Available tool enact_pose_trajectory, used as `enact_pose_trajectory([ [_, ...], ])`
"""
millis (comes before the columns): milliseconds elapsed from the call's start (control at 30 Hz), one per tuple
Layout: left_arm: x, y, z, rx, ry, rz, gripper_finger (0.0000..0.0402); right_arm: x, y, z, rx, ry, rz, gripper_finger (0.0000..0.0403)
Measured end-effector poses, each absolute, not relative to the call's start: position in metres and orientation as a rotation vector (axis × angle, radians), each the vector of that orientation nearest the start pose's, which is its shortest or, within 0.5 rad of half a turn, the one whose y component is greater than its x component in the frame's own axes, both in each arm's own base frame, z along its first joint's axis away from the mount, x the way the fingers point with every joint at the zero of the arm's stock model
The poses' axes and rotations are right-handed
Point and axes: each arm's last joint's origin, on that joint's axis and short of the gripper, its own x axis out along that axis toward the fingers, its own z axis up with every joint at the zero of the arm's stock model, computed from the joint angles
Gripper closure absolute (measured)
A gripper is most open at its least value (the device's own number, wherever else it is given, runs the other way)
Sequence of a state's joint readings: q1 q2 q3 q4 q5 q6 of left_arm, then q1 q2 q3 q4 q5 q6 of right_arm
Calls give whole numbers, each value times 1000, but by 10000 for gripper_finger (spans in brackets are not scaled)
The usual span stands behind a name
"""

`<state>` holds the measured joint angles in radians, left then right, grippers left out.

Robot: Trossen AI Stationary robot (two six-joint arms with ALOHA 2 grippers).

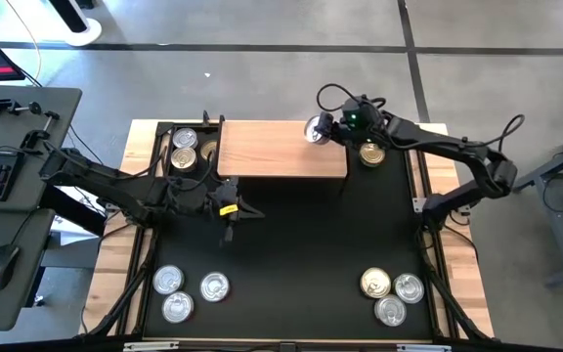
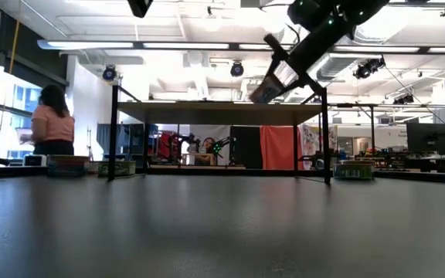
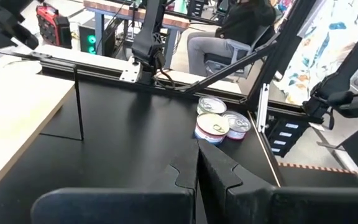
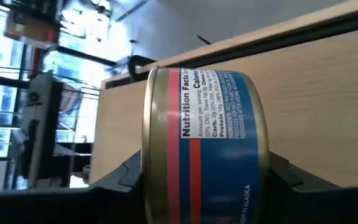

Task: Stack canned seafood by type on shelf
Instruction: Put the blue and pink tuna can on the shelf

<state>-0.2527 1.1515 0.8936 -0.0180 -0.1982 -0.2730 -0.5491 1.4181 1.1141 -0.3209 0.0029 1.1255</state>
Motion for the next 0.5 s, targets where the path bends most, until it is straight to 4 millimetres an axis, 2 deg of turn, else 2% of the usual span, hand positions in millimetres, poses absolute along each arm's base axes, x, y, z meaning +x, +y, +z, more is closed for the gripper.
enact_pose_trajectory([
  [200,250,-59,313,-212,280,-12,402,260,-163,290,1254,277,-875,169],
  [500,250,-59,311,-197,303,-10,401,257,-162,286,1272,319,-890,156],
])
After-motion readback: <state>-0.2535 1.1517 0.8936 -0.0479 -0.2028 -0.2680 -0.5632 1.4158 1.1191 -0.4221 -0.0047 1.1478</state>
